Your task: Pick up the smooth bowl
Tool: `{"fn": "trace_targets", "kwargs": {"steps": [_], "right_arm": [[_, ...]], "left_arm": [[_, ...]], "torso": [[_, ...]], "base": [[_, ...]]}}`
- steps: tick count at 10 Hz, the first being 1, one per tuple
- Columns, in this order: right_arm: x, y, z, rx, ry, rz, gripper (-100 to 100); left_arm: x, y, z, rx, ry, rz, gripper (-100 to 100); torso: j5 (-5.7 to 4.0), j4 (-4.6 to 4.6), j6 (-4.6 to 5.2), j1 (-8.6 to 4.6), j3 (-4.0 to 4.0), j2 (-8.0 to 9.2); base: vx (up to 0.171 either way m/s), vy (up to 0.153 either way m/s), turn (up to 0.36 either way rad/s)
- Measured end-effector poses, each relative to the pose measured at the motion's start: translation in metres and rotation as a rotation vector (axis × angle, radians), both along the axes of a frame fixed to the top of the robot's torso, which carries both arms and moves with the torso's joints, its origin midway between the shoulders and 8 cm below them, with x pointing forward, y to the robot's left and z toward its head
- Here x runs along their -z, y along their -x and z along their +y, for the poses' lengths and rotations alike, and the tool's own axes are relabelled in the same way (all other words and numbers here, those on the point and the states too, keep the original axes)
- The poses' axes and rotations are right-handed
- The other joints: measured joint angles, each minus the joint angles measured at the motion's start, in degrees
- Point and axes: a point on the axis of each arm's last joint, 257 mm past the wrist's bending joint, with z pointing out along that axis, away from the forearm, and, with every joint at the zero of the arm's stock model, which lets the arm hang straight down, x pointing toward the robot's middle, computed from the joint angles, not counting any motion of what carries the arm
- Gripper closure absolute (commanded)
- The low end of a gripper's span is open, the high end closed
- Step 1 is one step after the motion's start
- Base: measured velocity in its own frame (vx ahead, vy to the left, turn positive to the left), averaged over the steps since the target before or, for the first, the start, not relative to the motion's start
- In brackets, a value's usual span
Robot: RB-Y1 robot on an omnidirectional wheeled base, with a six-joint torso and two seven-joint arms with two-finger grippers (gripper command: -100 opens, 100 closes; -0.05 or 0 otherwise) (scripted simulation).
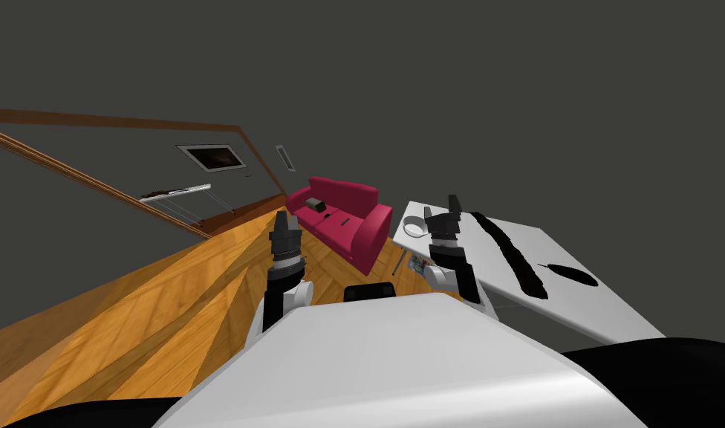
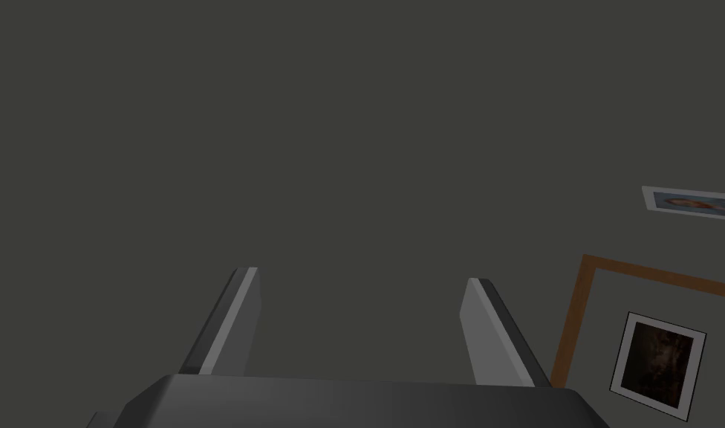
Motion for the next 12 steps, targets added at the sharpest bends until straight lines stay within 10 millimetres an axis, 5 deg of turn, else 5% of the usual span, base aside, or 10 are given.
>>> {"fn": "trace_targets", "kwargs": {"steps": [12], "right_arm": [[0.045, -0.016, -0.013, 0.039, 0.472, 0.164, -100]], "left_arm": [[0.0, 0.0, 0.0, 0.0, 0.0, 0.0, 0]], "torso": [[0.02, -0.01, 0.0, 0.11, -0.03, -0.05]], "base": [[0.013, 0.037, -0.004]]}}
